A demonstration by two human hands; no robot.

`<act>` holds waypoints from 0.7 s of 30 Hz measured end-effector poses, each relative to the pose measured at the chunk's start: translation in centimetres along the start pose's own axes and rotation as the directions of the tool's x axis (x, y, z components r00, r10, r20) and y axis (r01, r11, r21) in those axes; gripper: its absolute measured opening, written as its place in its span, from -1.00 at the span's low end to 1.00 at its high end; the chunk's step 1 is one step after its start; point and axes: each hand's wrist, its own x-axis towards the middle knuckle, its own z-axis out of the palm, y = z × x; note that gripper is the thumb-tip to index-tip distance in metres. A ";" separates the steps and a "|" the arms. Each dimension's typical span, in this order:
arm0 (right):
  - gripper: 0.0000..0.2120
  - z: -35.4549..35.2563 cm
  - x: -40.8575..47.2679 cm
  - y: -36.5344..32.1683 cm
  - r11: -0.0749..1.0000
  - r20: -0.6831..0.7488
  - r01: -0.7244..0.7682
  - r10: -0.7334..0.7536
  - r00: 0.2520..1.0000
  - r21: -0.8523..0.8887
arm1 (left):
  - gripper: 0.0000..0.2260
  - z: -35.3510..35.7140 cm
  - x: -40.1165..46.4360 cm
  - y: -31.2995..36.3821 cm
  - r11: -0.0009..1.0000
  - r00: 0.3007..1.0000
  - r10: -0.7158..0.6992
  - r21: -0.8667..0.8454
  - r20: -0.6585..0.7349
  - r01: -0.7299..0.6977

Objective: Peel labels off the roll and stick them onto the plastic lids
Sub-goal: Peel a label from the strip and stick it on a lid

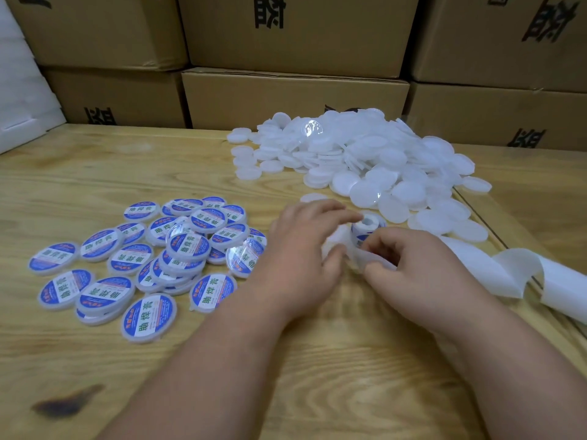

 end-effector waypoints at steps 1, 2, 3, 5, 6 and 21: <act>-0.89 -0.2 0.0 0.0 1.000 0.004 -0.001 0.001 1.000 -0.012 | -0.53 0.5 -0.1 0.3 1.000 0.999 -0.001 0.008 0.040 0.001; -0.88 -0.3 0.0 0.0 1.000 0.010 -0.012 0.012 1.000 -0.027 | -0.50 0.9 -0.1 0.4 1.000 0.998 -0.001 0.030 0.069 -0.001; -0.86 -0.4 0.0 -0.1 0.999 0.020 -0.029 0.030 0.999 -0.043 | -0.50 1.2 0.0 0.4 0.998 0.996 0.001 0.059 0.089 -0.006; -0.86 -0.8 0.0 -0.3 0.995 0.036 -0.076 0.079 0.996 -0.061 | -0.53 1.5 0.2 0.4 0.994 0.993 -0.005 0.108 0.119 -0.008; -0.89 -0.9 -0.1 -0.3 0.992 0.038 -0.103 0.106 0.994 -0.078 | -0.55 1.6 0.3 0.4 0.993 0.992 -0.012 0.119 0.124 -0.003; -0.70 -2.1 -0.1 -0.3 0.985 0.040 -0.059 0.054 0.998 0.159 | -0.94 2.4 0.4 0.4 0.999 0.999 0.042 0.004 0.002 -0.042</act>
